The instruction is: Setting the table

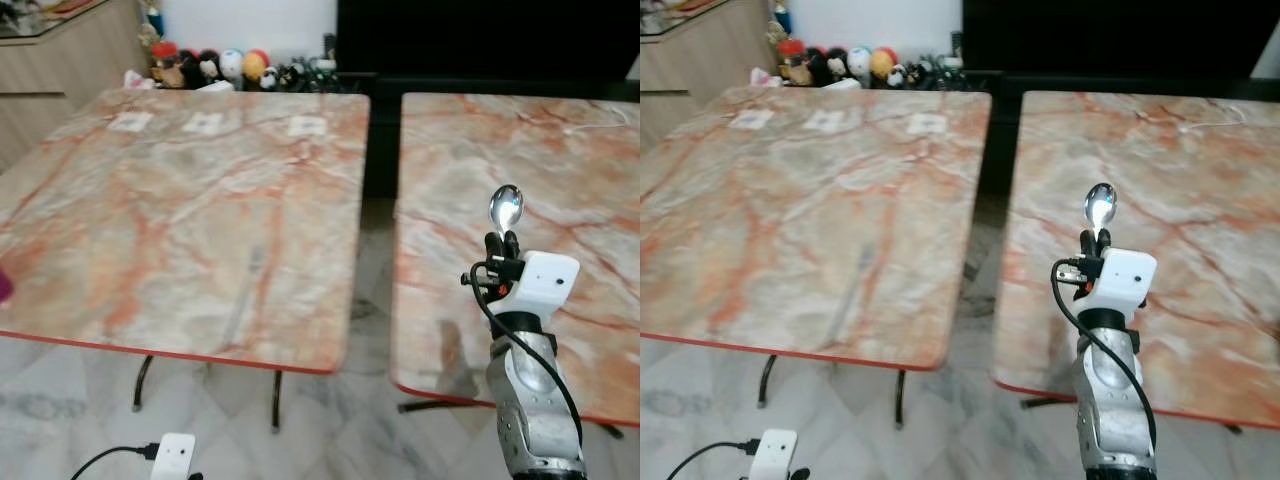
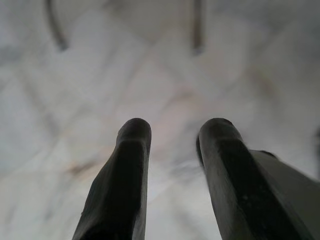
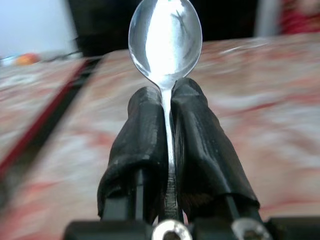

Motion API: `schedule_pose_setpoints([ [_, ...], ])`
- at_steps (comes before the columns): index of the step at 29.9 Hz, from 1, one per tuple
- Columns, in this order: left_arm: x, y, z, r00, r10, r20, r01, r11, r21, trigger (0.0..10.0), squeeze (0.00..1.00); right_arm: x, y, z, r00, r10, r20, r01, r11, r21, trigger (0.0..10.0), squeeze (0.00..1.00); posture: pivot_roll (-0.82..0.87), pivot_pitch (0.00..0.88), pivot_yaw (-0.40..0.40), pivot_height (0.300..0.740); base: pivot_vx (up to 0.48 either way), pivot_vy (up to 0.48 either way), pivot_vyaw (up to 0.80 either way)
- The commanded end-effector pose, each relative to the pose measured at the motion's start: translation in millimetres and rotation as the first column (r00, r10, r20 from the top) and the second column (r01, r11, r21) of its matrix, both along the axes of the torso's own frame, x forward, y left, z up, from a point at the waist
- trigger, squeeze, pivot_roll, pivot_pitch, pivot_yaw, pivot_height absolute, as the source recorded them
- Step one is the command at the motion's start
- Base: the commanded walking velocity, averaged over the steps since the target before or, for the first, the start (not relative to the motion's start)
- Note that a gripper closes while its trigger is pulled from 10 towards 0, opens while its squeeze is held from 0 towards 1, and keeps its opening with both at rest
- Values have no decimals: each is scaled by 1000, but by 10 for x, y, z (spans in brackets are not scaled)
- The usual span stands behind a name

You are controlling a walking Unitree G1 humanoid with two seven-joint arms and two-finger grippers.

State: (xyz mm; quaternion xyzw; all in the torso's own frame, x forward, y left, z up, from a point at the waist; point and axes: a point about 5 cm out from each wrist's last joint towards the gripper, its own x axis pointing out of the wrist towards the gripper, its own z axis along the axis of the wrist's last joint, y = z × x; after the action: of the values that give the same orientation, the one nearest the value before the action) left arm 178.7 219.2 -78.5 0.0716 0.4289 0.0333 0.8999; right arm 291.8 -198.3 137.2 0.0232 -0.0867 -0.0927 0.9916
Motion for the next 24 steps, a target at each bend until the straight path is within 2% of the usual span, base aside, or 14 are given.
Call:
schedule_pose_setpoints([
  [1, -46, 71, -9, 1000, 1, -22, 0, 1000, 17, 10000, 0, 5, 39, 70, 999, 11, 30, -11, 1000, 8, 10000, 0, -122, 63, 48, 740, 0, -450, -712],
  [4, -51, 74, -11, 1000, 0, -24, 0, 1000, 17, 10000, 0, -5, 36, 75, 999, 4, 36, -5, 1000, 6, 10000, 0, -122, 65, 49, 740, 0, -450, -638],
  [9, -55, 70, -13, 1000, -1, -25, 2, 1000, 17, 10000, 0, -10, 18, 92, 999, -4, 42, 4, 1000, -1, 10000, 0, -125, 70, 52, 740, 0, -448, 0],
  [20, -44, 58, -11, 1000, -9, -24, 9, 1000, 18, 10000, 0, -5, -139, 231, 996, -42, 77, 44, 998, -33, 10000, 0, -133, 66, 56, 740, 0, -429, 0],
  [24, -40, 55, -10, 1000, -10, -22, 10, 1000, 19, 10000, 0, -8, -183, 270, 995, -54, 88, 58, 998, -40, 10000, 0, -133, 67, 58, 740, 0, -171, 0],
])
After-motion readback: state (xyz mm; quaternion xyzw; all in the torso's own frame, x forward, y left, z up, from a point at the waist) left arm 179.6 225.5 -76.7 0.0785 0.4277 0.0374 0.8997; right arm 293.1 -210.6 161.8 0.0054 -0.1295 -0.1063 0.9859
